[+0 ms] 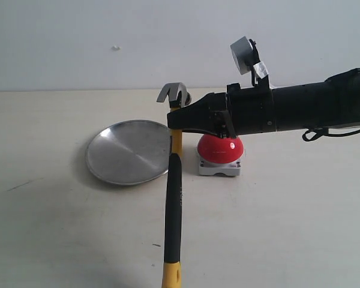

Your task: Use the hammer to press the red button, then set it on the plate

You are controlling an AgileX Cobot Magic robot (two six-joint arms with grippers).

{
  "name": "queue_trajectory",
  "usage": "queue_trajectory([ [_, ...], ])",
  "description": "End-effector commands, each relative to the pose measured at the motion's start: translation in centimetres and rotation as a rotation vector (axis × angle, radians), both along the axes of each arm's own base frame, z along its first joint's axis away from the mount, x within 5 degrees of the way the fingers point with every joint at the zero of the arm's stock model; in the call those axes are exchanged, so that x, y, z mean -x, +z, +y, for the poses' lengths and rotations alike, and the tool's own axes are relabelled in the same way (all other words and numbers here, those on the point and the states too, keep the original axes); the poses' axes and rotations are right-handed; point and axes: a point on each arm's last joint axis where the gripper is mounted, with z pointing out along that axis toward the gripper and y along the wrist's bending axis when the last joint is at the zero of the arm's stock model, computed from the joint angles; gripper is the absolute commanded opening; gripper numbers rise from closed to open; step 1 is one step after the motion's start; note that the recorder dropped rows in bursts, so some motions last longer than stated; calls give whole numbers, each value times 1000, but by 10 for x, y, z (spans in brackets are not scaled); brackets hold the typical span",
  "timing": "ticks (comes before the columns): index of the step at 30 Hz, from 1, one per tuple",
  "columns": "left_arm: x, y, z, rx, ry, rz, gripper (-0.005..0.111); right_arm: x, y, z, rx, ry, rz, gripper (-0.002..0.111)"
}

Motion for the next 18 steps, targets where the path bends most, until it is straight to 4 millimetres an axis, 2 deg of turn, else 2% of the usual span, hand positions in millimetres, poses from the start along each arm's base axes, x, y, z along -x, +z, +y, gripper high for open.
queue_trajectory([
  [1, -1, -1, -1, 19, -13, 6, 0, -3, 13, 2, -55, -19, -26, 0],
  [12, -29, -14, -16, -99, -223, 248, 0, -5, 14, 1, -53, -29, -17, 0],
  [18, -63, 4, -33, -161, -335, 384, 0, -8, 11, 0, -24, -57, -14, 0],
])
